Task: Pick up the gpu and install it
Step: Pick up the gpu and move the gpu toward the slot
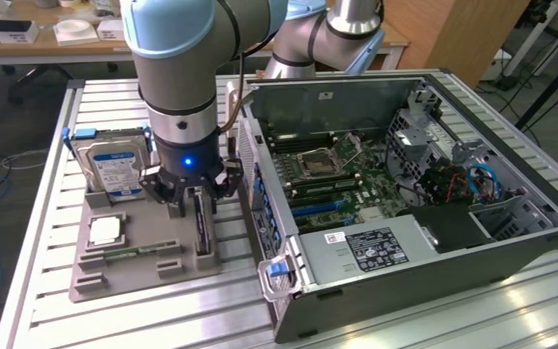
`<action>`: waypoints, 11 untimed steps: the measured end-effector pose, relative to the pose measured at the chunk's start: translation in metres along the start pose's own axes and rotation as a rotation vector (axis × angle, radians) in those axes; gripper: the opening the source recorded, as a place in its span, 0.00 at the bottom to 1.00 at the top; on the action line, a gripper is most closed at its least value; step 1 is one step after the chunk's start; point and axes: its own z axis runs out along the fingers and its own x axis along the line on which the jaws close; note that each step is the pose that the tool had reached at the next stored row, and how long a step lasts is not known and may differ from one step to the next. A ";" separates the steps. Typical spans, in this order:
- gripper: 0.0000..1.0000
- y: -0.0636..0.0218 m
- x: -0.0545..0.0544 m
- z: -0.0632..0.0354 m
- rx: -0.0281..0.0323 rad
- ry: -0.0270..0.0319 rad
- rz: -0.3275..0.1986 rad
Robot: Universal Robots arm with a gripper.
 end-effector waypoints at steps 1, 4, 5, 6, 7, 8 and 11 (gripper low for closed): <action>0.53 0.0000 0.000 0.0000 0.0000 0.0000 0.000; 0.51 0.0000 0.000 0.0000 0.0000 0.0001 0.000; 0.45 0.0000 0.000 0.0000 0.0000 0.0000 0.000; 0.45 0.0000 0.000 0.0000 0.0000 0.0001 0.000; 0.38 0.0000 0.000 0.0000 0.0000 0.0001 0.000; 0.38 0.0000 0.000 0.0000 0.0000 0.0000 0.000; 0.38 0.0000 0.000 0.0000 0.0000 0.0000 0.000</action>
